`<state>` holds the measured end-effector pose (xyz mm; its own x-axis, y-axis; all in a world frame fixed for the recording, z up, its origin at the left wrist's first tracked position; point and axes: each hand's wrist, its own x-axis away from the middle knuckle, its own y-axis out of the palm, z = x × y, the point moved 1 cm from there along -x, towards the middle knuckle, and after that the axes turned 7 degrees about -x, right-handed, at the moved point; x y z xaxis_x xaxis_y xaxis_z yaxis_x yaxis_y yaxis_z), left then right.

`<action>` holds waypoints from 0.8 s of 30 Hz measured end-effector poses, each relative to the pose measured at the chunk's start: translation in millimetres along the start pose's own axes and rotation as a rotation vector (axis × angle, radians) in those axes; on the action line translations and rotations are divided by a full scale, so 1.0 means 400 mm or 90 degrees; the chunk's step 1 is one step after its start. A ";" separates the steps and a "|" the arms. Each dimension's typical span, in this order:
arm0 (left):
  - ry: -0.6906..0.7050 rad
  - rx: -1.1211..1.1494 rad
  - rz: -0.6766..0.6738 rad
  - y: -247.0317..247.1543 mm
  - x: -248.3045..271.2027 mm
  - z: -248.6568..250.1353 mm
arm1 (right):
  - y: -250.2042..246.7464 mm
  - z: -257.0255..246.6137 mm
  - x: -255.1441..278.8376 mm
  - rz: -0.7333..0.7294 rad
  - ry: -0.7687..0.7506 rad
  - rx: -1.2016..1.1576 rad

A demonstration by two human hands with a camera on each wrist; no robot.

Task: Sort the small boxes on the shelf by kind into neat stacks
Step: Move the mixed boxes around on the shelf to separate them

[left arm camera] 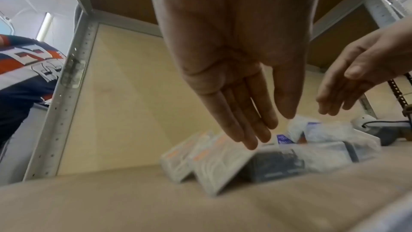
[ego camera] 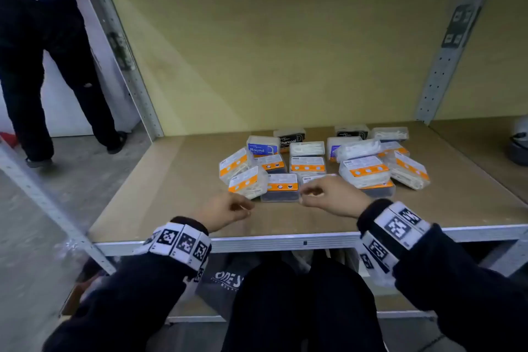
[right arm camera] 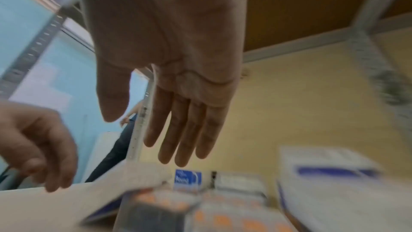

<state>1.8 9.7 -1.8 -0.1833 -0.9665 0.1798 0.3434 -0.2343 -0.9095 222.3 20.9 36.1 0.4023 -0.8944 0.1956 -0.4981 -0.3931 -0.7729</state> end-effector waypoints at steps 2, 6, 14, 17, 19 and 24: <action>-0.017 0.001 0.040 -0.040 -0.020 -0.006 | -0.005 -0.035 -0.050 0.002 -0.009 0.036; -0.049 -0.041 0.048 -0.094 -0.072 -0.004 | 0.013 -0.095 -0.170 -0.049 0.019 0.186; -0.046 -0.166 -0.061 -0.075 -0.154 -0.001 | 0.071 -0.087 -0.291 -0.136 0.063 0.332; -0.044 -0.143 -0.051 -0.065 -0.159 -0.009 | 0.075 -0.081 -0.303 -0.128 0.052 0.329; -0.036 -0.134 -0.061 -0.064 -0.153 -0.018 | 0.069 -0.082 -0.306 -0.132 0.046 0.332; -0.045 -0.096 -0.145 -0.091 -0.129 -0.046 | 0.052 -0.093 -0.317 -0.168 0.073 0.312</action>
<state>-18.2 70.0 15.2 -0.1731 -0.8970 0.4067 0.1587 -0.4329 -0.8874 132.1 118.2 17.6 0.3650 -0.8074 0.4635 0.0334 -0.4862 -0.8732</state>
